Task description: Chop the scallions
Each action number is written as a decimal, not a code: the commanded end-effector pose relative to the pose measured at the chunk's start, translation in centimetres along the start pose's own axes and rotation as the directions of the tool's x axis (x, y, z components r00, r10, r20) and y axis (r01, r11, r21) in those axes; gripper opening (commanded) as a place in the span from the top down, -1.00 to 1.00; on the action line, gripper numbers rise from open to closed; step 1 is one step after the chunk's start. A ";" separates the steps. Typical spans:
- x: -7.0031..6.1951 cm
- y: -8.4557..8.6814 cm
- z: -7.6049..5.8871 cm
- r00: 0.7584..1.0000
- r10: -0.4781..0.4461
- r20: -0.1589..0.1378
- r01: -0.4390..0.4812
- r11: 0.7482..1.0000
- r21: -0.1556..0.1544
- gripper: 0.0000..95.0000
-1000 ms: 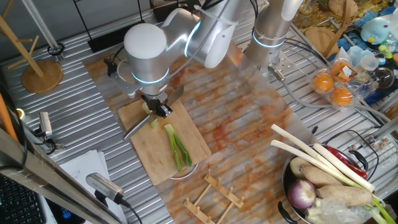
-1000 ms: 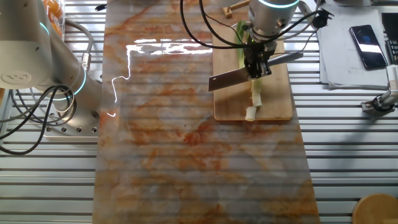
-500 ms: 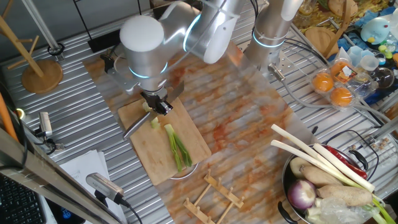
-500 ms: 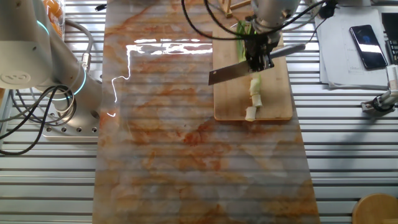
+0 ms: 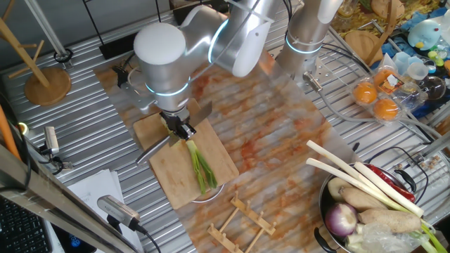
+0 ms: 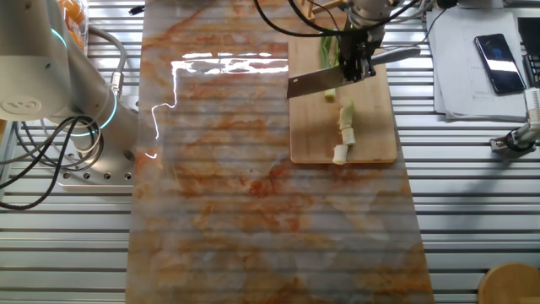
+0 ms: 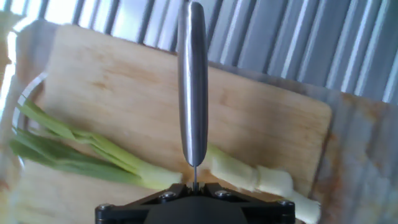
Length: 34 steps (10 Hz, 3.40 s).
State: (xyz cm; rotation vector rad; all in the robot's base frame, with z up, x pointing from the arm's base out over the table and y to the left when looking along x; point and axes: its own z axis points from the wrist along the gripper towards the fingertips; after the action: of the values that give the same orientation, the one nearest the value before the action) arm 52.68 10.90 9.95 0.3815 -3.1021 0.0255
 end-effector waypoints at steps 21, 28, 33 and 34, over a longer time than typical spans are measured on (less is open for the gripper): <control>0.1 5.2 2.7 0.985 0.168 0.044 -0.166 0.985 -0.037 1.00; 0.5 5.2 3.4 0.985 0.165 0.055 -0.163 0.986 -0.037 1.00; 1.6 5.2 3.9 0.984 0.165 0.063 -0.163 0.986 -0.039 1.00; 1.6 5.2 4.2 0.984 0.166 0.067 -0.164 0.986 -0.039 1.00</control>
State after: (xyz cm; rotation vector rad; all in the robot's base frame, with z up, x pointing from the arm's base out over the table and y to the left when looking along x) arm 49.61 15.52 5.75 0.1253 -3.1862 -0.0387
